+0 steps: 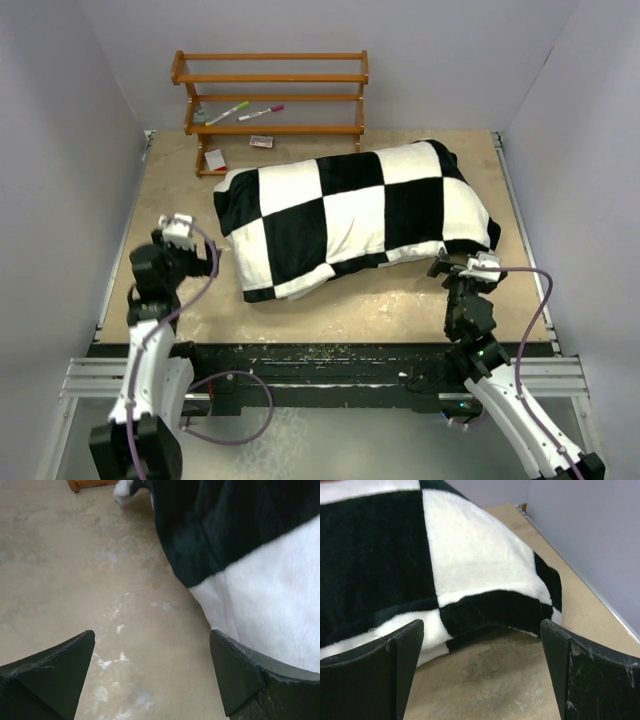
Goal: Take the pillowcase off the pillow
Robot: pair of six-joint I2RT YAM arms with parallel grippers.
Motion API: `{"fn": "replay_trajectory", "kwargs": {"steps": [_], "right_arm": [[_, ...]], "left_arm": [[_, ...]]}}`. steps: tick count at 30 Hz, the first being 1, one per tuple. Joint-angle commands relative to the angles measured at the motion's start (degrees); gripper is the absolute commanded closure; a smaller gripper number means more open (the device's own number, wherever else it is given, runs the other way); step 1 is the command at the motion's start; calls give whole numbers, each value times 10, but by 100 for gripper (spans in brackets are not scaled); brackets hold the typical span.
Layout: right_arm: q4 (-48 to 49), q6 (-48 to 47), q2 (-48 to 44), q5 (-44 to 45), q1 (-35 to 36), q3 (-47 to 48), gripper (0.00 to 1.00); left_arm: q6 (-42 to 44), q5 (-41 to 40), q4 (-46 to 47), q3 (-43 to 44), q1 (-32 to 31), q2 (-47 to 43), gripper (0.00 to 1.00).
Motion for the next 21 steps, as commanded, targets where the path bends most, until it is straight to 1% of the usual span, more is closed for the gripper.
{"fn": "replay_trajectory", "kwargs": {"steps": [1,2,3,4,5,7,8,10,11,12,14,15,17,19,21], "right_arm": [[2,-39,-19,-10,0,29,0],[-32,-19,4,-5,0,58,0],[-48,-1,31,17,0,82,0],[-43,3,60,44,0,107,0],[-34,-8,84,54,0,133,0],[-29,-15,129,34,0,184,0],[-7,-10,148,43,0,203,0],[21,40,178,70,0,242,0],[12,63,183,75,0,259,0],[-12,87,186,60,0,272,0],[-28,98,190,-29,0,279,0],[-32,110,196,-76,0,281,0],[-50,143,223,-129,0,287,0],[-84,178,265,-118,-1,306,0],[-140,243,307,-66,-1,341,0]], "left_arm": [[101,28,-157,244,3,139,1],[119,38,-199,310,3,178,1],[132,41,-236,351,4,208,1],[142,47,-261,383,3,233,1],[148,55,-279,407,4,250,1],[150,82,-293,436,3,265,1],[152,103,-297,448,4,267,1],[178,166,-328,476,4,275,1],[193,196,-354,490,3,283,1],[203,226,-386,505,2,294,1],[230,267,-443,536,-6,326,1],[246,272,-469,550,-17,344,1],[281,247,-512,568,-62,379,1],[304,199,-526,561,-120,391,1],[318,176,-520,541,-163,388,1]]}}
